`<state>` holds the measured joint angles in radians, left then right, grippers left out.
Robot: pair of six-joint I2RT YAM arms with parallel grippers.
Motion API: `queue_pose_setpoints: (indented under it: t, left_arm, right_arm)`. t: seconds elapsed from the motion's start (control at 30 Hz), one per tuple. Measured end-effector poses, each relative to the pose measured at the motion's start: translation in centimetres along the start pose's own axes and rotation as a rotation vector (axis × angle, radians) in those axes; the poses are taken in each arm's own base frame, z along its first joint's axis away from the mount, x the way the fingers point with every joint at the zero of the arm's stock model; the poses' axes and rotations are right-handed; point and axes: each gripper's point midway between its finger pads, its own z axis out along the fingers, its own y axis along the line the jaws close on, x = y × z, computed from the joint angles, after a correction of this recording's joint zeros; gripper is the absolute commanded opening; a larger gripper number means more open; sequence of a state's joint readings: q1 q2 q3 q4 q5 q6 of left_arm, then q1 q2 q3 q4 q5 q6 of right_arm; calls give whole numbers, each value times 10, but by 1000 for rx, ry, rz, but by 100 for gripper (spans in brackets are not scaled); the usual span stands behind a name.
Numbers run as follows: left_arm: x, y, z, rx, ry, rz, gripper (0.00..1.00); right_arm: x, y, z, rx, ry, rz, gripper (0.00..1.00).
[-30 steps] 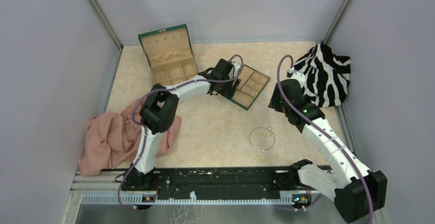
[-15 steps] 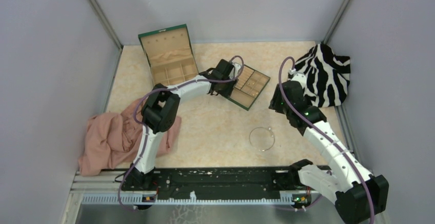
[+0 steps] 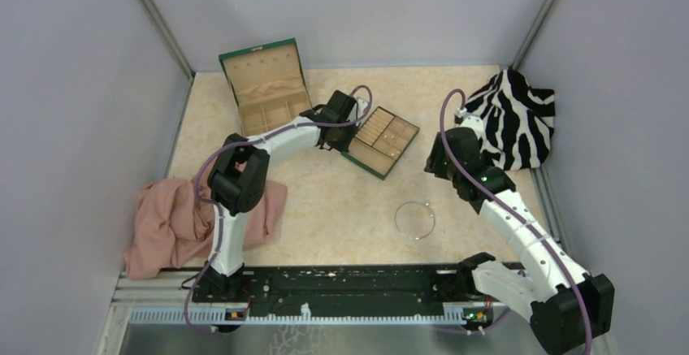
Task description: Organize the mixed jewelry
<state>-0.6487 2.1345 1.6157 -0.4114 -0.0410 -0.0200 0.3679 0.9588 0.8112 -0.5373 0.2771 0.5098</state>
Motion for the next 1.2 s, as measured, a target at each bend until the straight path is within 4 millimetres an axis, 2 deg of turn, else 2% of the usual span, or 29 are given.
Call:
queue_pose_setpoints:
  t: [0.13,0.23,0.3,0.5,0.53,0.57,0.63,0.67,0.77,0.9,0.97,1.07,1.13,1.2]
  left_arm:
    - [5,7,-27,20,3,35,0]
    - [7,9,-40,42,4,85,0]
    - [10,10,-42,58,9,125,0]
    - [47,3,-34,152,88,224,1]
    - [48,2,-33,164,89,232,7]
    - [48,1,-31,173,88,238,19]
    - [46,0,-27,174,89,241,48]
    - [45,0,-25,171,99,229,53]
    - [39,1,-15,160,109,196,57]
    - [30,5,-20,117,111,146,56]
    - [24,11,-28,73,100,104,56]
    - [11,19,-51,-2,68,5,54]
    - [-3,21,-75,-45,13,-100,52]
    - [-8,21,-96,-80,-34,-213,57]
  right_arm:
    - [1,2,3,-8,7,-1,46]
    - [0,5,5,-16,7,0,46]
    - [1,6,6,-21,9,0,46]
    - [7,8,10,-30,28,-3,46]
    - [8,7,10,-30,30,-4,46]
    - [8,7,10,-29,30,-5,46]
    - [8,7,10,-29,29,-6,46]
    - [8,7,10,-29,30,-7,46]
    - [8,7,10,-29,29,-8,46]
    - [7,7,10,-30,28,-13,46]
    - [7,7,10,-30,27,-14,46]
    - [7,7,10,-31,26,-14,46]
    - [7,8,10,-33,26,-14,46]
    - [6,9,11,-38,25,-13,46]
